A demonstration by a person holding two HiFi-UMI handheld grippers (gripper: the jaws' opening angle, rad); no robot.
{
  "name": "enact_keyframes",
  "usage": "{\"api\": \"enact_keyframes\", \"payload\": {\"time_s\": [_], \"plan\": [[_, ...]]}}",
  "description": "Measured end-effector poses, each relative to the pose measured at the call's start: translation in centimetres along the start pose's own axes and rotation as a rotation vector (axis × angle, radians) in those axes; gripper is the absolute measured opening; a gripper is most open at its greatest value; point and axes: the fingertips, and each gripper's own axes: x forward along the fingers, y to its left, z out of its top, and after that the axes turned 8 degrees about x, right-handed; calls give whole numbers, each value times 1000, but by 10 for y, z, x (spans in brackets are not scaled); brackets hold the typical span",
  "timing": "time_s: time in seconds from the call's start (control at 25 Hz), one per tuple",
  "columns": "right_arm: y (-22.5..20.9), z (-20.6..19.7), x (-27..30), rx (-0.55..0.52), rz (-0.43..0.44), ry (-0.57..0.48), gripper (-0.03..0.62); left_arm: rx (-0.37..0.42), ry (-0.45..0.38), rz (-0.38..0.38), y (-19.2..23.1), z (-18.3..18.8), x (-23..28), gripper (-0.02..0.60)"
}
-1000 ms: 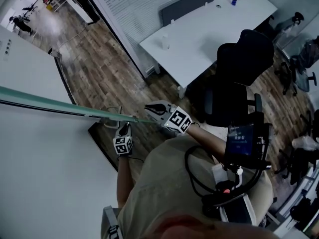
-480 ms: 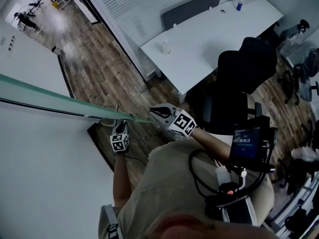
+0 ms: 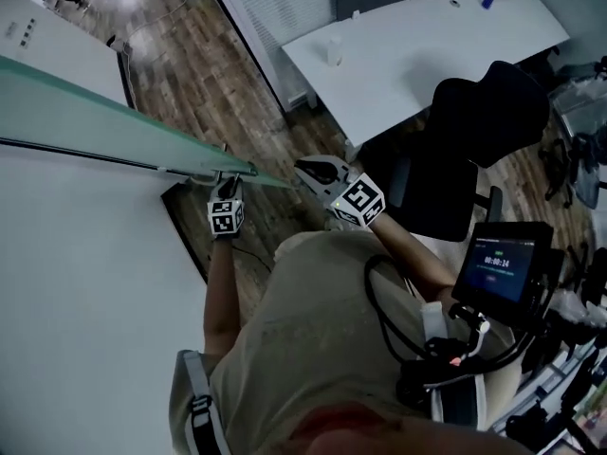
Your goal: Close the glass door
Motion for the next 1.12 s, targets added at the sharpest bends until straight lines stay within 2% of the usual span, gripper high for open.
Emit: {"api": "enact_keyframes", "payload": {"time_s": [0.24, 0.44, 0.52, 0.6, 0.8, 0.88, 1.12], "plan": [[15, -17, 9, 28, 32, 29, 17, 63, 54, 30, -4, -26, -24, 104], [29, -30, 39, 38, 63, 62, 17, 113, 58, 112, 25, -49, -50, 137], [36, -29, 54, 38, 65, 59, 17, 168, 60, 138, 40, -55, -57, 144], [43, -24, 72, 33, 63, 49, 17, 262, 60, 144, 51, -54, -57, 153], [56, -21, 104, 20, 35, 25, 17, 509, 64, 55, 54, -62, -29, 170], [57, -24, 113, 3, 15, 28, 17, 581, 56, 17, 51, -63, -15, 175], [58, -20, 122, 9, -40, 4, 17, 639, 58, -71, 48, -58, -9, 187]]}}
